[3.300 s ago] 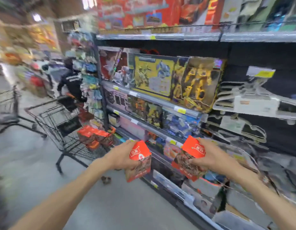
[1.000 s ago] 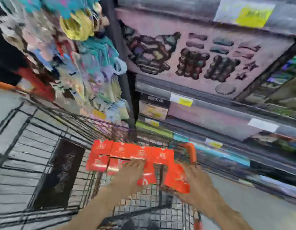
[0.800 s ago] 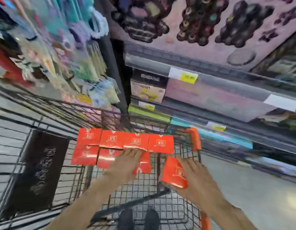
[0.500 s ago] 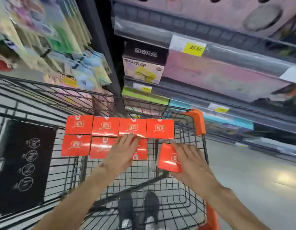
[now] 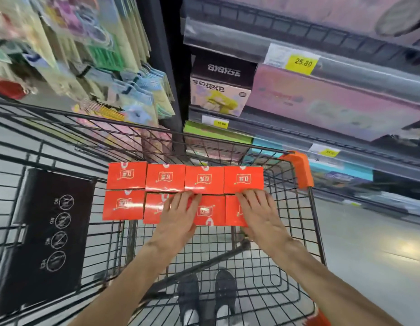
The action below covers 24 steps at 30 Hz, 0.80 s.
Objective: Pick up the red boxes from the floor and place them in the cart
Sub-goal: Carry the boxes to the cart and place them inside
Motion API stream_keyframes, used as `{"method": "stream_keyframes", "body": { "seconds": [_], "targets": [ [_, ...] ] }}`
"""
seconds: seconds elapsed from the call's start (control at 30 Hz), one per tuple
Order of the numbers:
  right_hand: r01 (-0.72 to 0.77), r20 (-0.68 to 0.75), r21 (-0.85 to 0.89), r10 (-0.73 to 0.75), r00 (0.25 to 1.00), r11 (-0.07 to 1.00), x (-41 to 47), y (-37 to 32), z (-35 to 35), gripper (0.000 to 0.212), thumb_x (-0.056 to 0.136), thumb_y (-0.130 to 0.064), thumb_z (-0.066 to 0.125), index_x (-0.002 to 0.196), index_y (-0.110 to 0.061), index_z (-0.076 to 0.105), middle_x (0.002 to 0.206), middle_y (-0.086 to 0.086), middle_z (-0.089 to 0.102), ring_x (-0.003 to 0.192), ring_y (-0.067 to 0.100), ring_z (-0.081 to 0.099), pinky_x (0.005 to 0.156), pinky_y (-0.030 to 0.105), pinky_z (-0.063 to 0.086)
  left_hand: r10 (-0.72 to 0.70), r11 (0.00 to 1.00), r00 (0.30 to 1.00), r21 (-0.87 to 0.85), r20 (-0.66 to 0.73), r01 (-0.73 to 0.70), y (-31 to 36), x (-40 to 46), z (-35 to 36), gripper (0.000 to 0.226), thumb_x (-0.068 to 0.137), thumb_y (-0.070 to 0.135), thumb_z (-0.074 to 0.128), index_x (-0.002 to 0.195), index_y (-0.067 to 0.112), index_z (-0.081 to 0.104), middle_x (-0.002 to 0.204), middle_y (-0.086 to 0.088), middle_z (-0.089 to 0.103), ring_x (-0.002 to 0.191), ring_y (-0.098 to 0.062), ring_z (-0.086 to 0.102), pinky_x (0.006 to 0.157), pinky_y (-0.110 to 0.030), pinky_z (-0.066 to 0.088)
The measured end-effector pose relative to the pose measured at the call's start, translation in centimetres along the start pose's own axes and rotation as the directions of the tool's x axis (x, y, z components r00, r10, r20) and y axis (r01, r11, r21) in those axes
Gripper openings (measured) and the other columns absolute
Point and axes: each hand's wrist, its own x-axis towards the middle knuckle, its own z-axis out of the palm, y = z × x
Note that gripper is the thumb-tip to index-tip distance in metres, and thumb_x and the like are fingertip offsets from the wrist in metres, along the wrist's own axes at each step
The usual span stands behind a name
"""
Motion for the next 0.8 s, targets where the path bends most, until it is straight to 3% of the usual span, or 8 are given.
{"method": "stream_keyframes", "body": {
  "seconds": [0.1,0.3,0.4,0.5,0.67,0.8],
  "targets": [
    [0.027,-0.001,-0.067,-0.027,1.0,0.997,0.3,-0.5,0.8,0.085,0.066,-0.004,0.081,0.141,-0.01,0.043,0.134,0.007,0.044,0.121,0.03,0.043,0.108,0.049,0.04,0.012,1.0,1.0,-0.004,-0.012,-0.012,-0.3,-0.2,0.1,0.089,0.08,0.03,0.077,0.15,0.019,0.022,0.144,-0.009,0.03,0.135,-0.028,0.032,0.117,-0.05,0.026],
    [-0.006,0.049,-0.119,0.012,0.999,0.993,0.4,-1.1,1.8,0.1,0.054,-0.009,0.091,0.142,-0.01,0.043,0.135,0.01,0.043,0.121,0.03,0.044,0.107,0.048,0.04,0.023,1.0,1.0,-0.008,-0.019,-0.023,-0.2,-0.3,0.1,0.089,0.075,0.026,0.079,0.147,0.017,0.028,0.141,-0.011,0.034,0.129,-0.03,0.036,0.112,-0.05,0.033],
    [0.025,0.074,-0.071,-0.019,0.997,0.997,-0.1,-1.0,1.5,0.096,0.065,-0.037,0.089,0.143,-0.01,0.041,0.137,0.011,0.043,0.125,0.031,0.044,0.111,0.049,0.038,0.052,0.999,0.999,-0.012,0.003,-0.052,-0.2,-0.5,-0.2,0.087,0.077,0.032,0.078,0.147,0.017,0.029,0.144,-0.012,0.033,0.131,-0.031,0.036,0.112,-0.049,0.034],
    [0.042,0.097,0.022,-0.044,0.994,0.999,-1.4,-0.7,-0.1,0.089,0.084,-0.057,0.069,0.152,-0.015,0.031,0.148,0.009,0.035,0.138,0.029,0.034,0.12,0.048,0.028,0.081,0.995,0.997,-0.051,0.017,-0.08,0.0,-1.4,-1.8,0.084,0.083,0.039,0.072,0.149,0.019,0.024,0.148,-0.008,0.029,0.135,-0.029,0.032,0.115,-0.049,0.031],
    [-0.008,0.068,0.144,-0.002,0.998,0.99,-5.7,1.3,-7.3,0.078,0.093,-0.058,0.058,0.155,-0.022,0.026,0.156,0.002,0.033,0.146,0.023,0.026,0.122,0.04,0.014,0.167,0.985,0.986,-0.031,-0.018,-0.168,1.6,-2.7,-9.4,0.075,0.087,0.055,0.059,0.148,0.022,0.031,0.15,-0.004,0.034,0.138,-0.027,0.031,0.115,-0.048,0.029],
    [-0.139,0.007,0.144,0.14,0.99,0.98,-12.7,4.0,-15.8,0.078,0.093,-0.06,0.057,0.156,-0.024,0.027,0.161,0.001,0.032,0.151,0.021,0.023,0.123,0.039,0.009,0.237,0.971,0.971,0.046,-0.021,-0.236,5.5,-4.4,-19.3,0.078,0.09,0.056,0.056,0.153,0.024,0.023,0.157,-0.004,0.027,0.142,-0.027,0.028,0.116,-0.046,0.022]
  ]
}}
